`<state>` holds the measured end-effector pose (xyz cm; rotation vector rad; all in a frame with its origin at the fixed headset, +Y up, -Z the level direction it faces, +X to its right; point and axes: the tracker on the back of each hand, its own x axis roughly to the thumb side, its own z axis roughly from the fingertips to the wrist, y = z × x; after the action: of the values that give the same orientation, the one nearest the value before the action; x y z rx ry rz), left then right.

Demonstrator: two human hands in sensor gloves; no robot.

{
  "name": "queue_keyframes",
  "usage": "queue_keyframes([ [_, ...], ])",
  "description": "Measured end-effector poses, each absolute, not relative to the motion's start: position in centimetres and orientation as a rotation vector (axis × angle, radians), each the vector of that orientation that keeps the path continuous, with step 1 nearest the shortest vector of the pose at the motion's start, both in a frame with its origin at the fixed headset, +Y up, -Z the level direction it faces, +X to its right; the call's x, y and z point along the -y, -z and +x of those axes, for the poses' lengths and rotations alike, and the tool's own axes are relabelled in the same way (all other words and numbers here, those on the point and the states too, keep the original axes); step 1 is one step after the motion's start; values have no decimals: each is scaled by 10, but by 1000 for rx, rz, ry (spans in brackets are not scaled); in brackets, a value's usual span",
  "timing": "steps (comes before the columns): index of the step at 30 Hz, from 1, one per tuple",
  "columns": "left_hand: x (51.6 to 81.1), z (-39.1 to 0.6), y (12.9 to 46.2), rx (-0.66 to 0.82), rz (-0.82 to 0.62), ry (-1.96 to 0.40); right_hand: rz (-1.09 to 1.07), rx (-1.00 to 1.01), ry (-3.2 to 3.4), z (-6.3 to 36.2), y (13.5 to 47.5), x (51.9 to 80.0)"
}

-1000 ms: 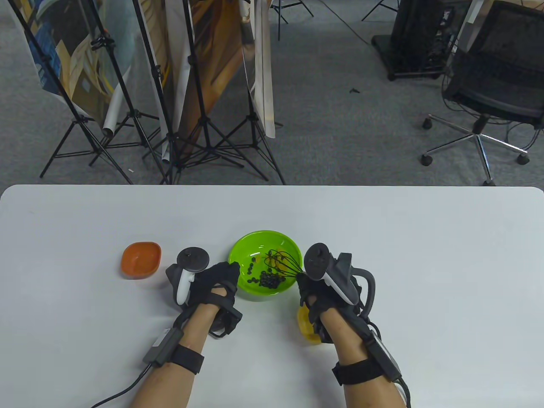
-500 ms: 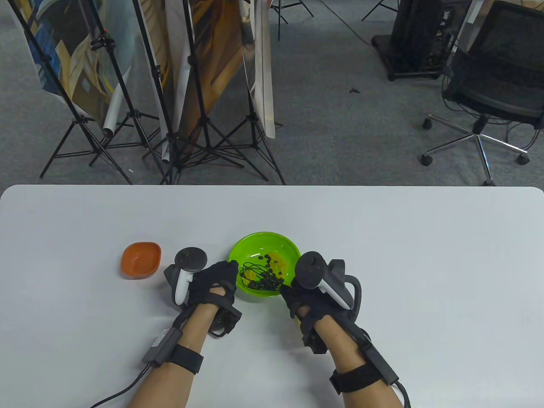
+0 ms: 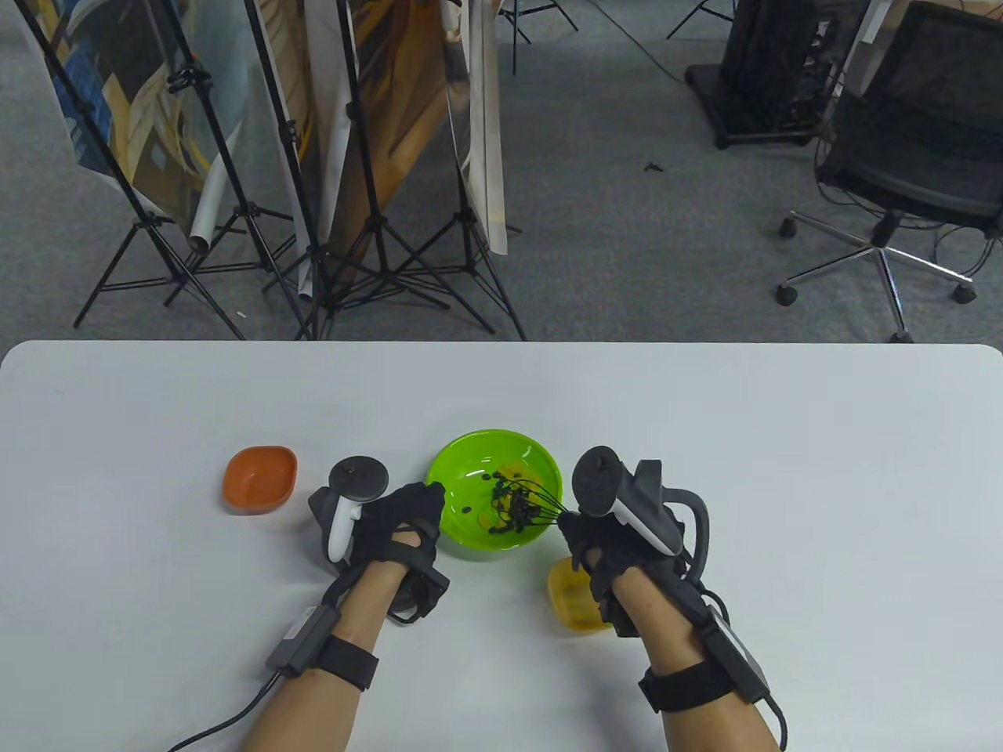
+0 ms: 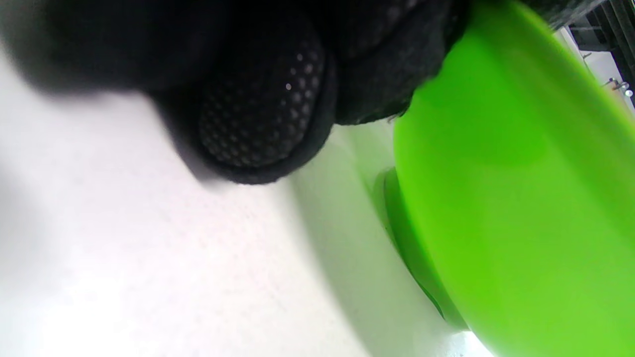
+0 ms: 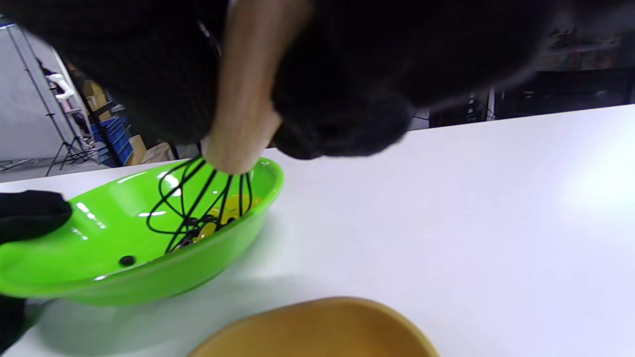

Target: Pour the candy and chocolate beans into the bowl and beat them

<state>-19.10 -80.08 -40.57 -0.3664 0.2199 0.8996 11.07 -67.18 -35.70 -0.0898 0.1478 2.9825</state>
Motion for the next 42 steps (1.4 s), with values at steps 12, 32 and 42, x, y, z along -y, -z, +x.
queue_keyframes([
  [12, 802, -193, 407, -213, -397, -936, -84, -60, -2869, 87, 365, 699],
  [32, 803, -194, 407, -221, -398, -954, -36, -99, -3023, 98, 348, 667],
  [42, 804, -193, 407, -207, -420, -973, -155, -36, -2971, 103, 361, 685],
])
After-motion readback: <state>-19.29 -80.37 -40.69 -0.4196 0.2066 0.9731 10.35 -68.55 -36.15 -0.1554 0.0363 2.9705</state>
